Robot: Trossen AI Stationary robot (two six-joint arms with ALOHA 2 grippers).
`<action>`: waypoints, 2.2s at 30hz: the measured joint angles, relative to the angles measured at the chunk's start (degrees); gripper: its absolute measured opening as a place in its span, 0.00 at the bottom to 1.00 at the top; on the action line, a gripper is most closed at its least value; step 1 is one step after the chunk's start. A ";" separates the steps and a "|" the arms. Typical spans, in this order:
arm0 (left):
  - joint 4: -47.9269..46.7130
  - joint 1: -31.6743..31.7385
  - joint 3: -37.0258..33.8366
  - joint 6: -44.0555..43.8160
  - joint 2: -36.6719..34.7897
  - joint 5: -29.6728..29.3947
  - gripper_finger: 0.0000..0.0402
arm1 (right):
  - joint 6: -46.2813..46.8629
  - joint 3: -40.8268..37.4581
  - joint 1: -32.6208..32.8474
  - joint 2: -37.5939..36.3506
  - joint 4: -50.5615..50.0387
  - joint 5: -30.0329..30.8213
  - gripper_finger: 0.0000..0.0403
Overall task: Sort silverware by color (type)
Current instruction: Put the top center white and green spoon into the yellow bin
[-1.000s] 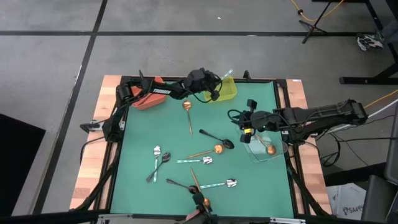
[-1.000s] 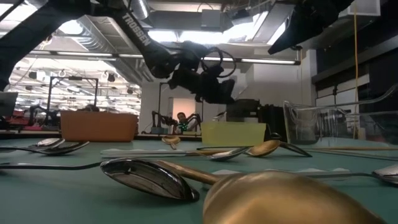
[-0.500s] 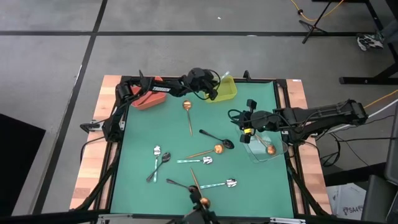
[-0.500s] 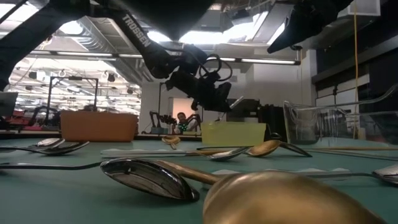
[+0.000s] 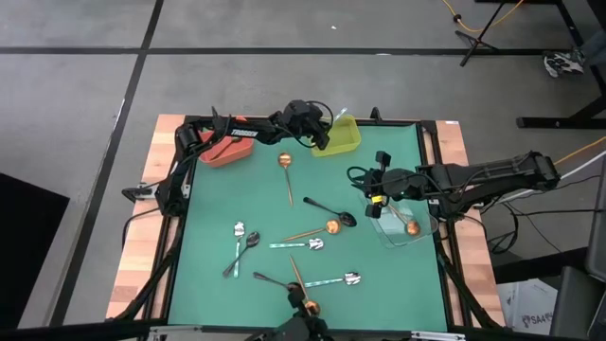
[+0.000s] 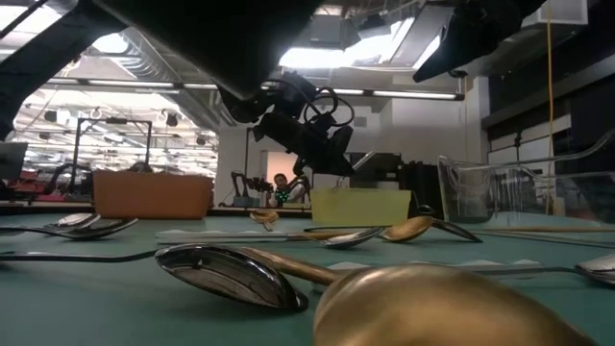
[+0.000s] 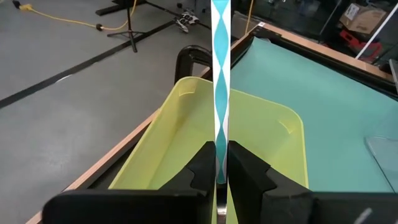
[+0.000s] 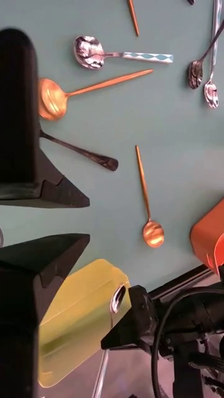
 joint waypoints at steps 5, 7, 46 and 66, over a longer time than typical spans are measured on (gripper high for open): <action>0.11 0.00 0.00 0.52 0.00 0.07 0.08 | -0.02 0.00 0.00 0.00 0.00 0.00 0.17; 0.15 0.00 0.00 0.54 0.00 0.07 0.08 | -0.02 0.00 0.00 0.00 0.00 0.00 0.17; 1.88 -2.89 0.37 -4.28 1.57 -9.40 0.08 | -0.04 0.00 0.00 0.00 0.00 0.00 0.17; -0.44 -2.89 0.35 -4.28 1.57 -9.81 0.23 | -0.04 0.02 0.00 0.00 0.00 0.00 0.17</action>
